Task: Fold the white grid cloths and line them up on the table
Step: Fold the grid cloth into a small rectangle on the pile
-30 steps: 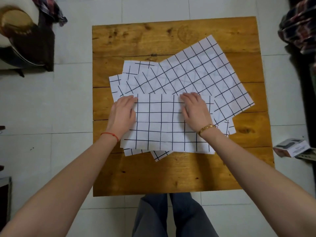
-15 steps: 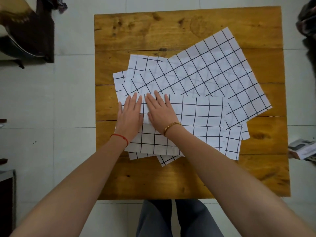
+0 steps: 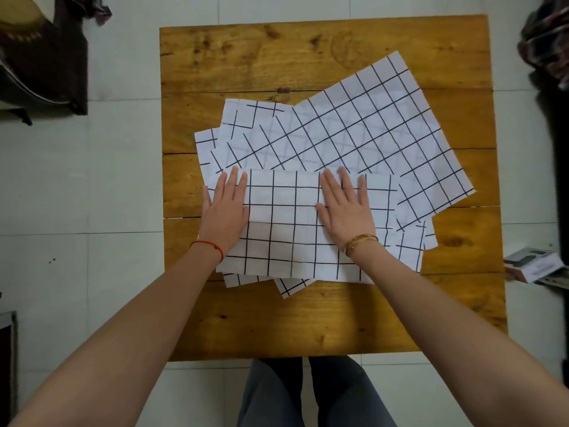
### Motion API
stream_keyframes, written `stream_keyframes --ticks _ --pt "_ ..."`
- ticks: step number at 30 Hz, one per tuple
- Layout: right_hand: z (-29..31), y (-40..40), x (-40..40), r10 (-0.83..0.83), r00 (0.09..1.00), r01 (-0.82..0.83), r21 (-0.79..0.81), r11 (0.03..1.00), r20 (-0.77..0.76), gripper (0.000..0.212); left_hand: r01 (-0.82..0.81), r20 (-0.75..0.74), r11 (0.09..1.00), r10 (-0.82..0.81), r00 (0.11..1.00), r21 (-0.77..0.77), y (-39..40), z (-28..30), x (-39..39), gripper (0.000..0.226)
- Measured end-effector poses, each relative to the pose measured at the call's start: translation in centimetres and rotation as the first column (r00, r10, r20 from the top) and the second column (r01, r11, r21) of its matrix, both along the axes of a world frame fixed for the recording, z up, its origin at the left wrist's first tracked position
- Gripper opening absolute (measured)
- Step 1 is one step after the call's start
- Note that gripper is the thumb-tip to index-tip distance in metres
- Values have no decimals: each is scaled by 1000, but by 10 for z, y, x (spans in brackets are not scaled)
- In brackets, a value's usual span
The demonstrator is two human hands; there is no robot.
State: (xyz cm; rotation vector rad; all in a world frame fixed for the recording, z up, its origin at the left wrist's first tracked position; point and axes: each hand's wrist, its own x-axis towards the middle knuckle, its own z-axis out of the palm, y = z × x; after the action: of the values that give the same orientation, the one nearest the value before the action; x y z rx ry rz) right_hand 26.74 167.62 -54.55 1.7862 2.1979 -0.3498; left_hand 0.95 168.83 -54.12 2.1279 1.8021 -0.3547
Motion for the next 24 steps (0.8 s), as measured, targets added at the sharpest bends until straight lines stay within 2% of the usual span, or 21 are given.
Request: stream_keyframes --ticks 6,10,16,19,21,24 --pt "3 -10 62 -203 976 201 22 979 80 63 -5 -10 1000 5 1000 -5 0 -3 1 64" --pt "3 -13 82 -320 945 319 28 947 69 67 -24 7 1000 24 1000 -17 0 -1 1 65" --pt "6 -13 80 -353 936 352 19 936 15 68 -55 66 998 55 996 6 2 3 5 68" --pt "12 -14 70 -354 934 355 45 934 -44 66 -155 178 984 137 974 91 -3 10 8 69" --pt "16 -16 59 -306 949 311 57 949 -81 65 -277 244 950 238 940 141 -11 16 11 61" --pt "22 -22 37 -173 974 180 34 983 -146 61 -547 314 830 494 811 105 -26 21 14 45"
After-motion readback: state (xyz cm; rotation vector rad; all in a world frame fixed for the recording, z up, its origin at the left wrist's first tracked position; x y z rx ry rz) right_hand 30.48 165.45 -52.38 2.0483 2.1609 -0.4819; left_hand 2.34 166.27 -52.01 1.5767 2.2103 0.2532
